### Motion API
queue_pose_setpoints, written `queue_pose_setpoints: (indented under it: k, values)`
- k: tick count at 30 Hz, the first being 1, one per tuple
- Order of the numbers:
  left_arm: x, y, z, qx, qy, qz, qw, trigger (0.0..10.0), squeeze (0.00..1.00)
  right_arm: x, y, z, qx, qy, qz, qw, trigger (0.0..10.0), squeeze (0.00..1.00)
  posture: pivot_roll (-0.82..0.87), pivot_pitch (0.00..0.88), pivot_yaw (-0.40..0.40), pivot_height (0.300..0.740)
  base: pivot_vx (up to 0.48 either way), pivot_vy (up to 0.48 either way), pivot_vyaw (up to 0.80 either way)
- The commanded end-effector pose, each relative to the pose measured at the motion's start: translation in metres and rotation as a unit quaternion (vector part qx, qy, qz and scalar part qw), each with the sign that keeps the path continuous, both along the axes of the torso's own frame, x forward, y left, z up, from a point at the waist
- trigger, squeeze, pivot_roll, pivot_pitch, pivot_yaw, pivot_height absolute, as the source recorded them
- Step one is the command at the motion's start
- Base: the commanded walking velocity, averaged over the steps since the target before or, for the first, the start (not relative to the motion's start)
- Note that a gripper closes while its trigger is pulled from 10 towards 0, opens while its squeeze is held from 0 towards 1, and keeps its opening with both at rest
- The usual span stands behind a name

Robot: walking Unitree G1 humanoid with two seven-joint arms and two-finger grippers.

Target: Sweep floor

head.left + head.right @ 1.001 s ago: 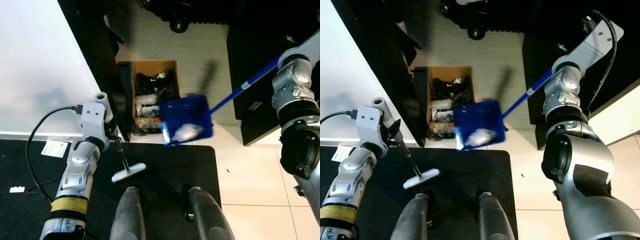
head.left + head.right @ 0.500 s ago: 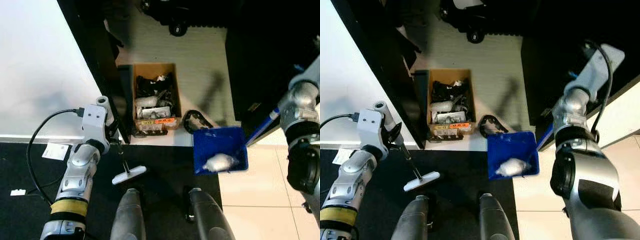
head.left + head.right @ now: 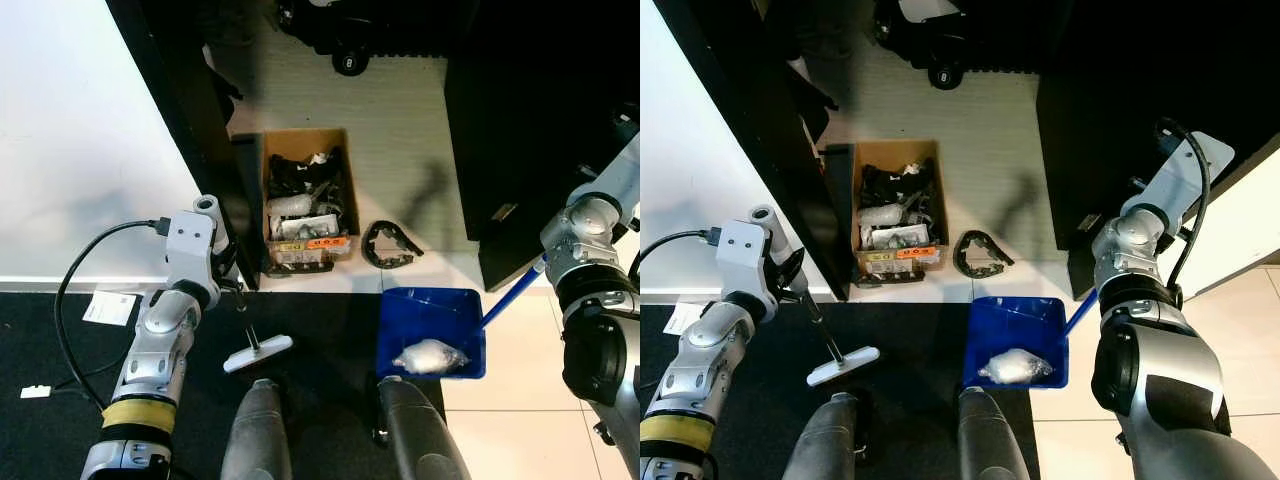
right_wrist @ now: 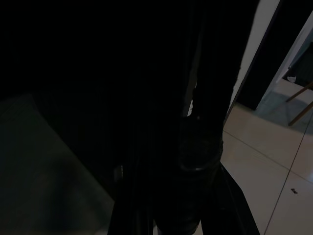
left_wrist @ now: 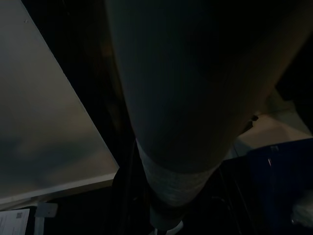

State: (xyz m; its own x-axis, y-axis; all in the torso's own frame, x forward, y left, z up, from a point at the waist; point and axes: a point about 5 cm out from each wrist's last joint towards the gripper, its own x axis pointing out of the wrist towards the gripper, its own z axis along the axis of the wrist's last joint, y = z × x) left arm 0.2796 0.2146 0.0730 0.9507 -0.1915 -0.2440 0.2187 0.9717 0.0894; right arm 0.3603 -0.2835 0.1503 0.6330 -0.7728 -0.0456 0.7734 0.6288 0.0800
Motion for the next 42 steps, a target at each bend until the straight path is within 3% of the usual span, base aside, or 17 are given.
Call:
queue_pose_setpoints:
  k: [1, 5, 13, 31, 42]
  values:
    - [-0.003, 0.000, -0.006, -0.007, 0.007, 0.005, 1.000, 10.0, 0.00, 0.001, -0.002, 0.011, 0.002, -0.037, -0.007, 0.999, 10.0, 0.00, 0.02, 0.114, -0.027, 0.740, 0.000, 0.000, 0.00]
    - [-0.004, -0.002, -0.010, -0.031, 0.004, 0.018, 0.999, 10.0, 0.00, -0.001, -0.001, 0.007, 0.016, -0.053, 0.000, 0.998, 10.0, 0.00, 0.02, 0.110, -0.030, 0.740, 0.000, 0.000, 0.00]
    - [-0.010, 0.004, -0.027, -0.047, 0.020, 0.050, 0.997, 10.0, 0.00, 0.003, 0.005, 0.019, 0.057, -0.149, 0.047, 0.986, 10.0, 0.00, 0.02, 0.093, -0.027, 0.740, 0.000, 0.000, 0.00]
    - [-0.010, 0.002, -0.036, -0.048, 0.030, 0.057, 0.997, 10.0, 0.00, 0.007, 0.003, 0.033, 0.038, -0.176, 0.061, 0.982, 10.0, 0.00, 0.01, 0.084, -0.023, 0.740, 0.000, 0.000, 0.00]
    - [-0.012, 0.001, -0.038, -0.053, 0.010, 0.067, 0.996, 10.0, 0.00, 0.010, 0.002, 0.048, 0.020, -0.194, 0.066, 0.979, 10.0, 0.00, 0.01, 0.085, -0.026, 0.740, 0.072, 0.000, 0.00]
